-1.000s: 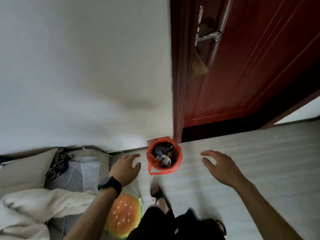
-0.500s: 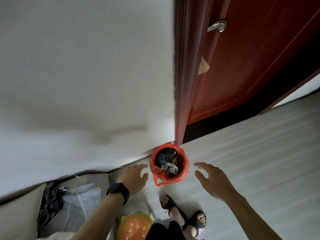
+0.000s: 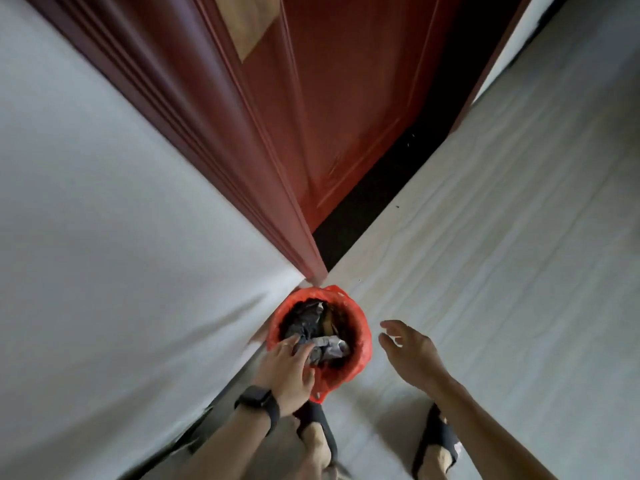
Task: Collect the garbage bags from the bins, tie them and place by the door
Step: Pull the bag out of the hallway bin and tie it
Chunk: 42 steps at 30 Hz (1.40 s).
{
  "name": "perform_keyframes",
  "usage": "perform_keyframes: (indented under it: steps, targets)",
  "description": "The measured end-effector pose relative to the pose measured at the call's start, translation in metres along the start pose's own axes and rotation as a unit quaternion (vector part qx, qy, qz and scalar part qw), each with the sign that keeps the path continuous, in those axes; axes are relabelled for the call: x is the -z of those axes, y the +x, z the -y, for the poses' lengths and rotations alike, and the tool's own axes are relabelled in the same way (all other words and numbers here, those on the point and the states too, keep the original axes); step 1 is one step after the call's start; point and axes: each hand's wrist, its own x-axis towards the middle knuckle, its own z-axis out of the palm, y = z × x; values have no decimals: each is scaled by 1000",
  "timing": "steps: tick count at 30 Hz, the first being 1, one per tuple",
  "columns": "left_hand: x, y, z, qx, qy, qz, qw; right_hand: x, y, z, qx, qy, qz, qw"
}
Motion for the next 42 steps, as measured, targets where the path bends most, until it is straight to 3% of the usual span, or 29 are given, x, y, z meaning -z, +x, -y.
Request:
perform_keyframes:
  steps: [10, 13, 17, 19, 22, 25, 28, 31, 35, 38, 42]
  targets:
    - [-97, 212, 51, -85, 144, -103, 981, -124, 210, -92, -128, 186, -6, 974]
    - [-128, 251, 62, -91, 145, -133, 976, -141, 272, -101, -108, 214, 24, 971]
    - [-153, 275, 75, -132, 131, -231, 955, -155, 335, -100, -94, 246, 75, 962]
    - [-163, 283, 82, -153, 126, -264, 944, -158, 354, -94, -51, 239, 101, 964]
    - [-177, 291, 91, -158, 122, -304, 932, -164, 370, -72, -31, 279, 64, 958]
    - [-185, 291, 93, -159, 126, -316, 927, -156, 361, -48, 10, 414, 32, 910]
    - [-184, 290, 94, -150, 142, -301, 931, -140, 327, -18, 118, 521, 75, 842]
    - [-175, 272, 92, -131, 145, -282, 939, -122, 272, 9, 219, 500, 90, 833]
    - [-168, 220, 101, -119, 36, -347, 929, -119, 193, 16, 292, 318, 42, 901]
    - [-184, 184, 120, -105, -92, -422, 896, -138, 152, 1, 315, 215, 9, 924]
    - [-237, 155, 147, 5, -270, -456, 848, -191, 120, -42, 327, 118, -18, 937]
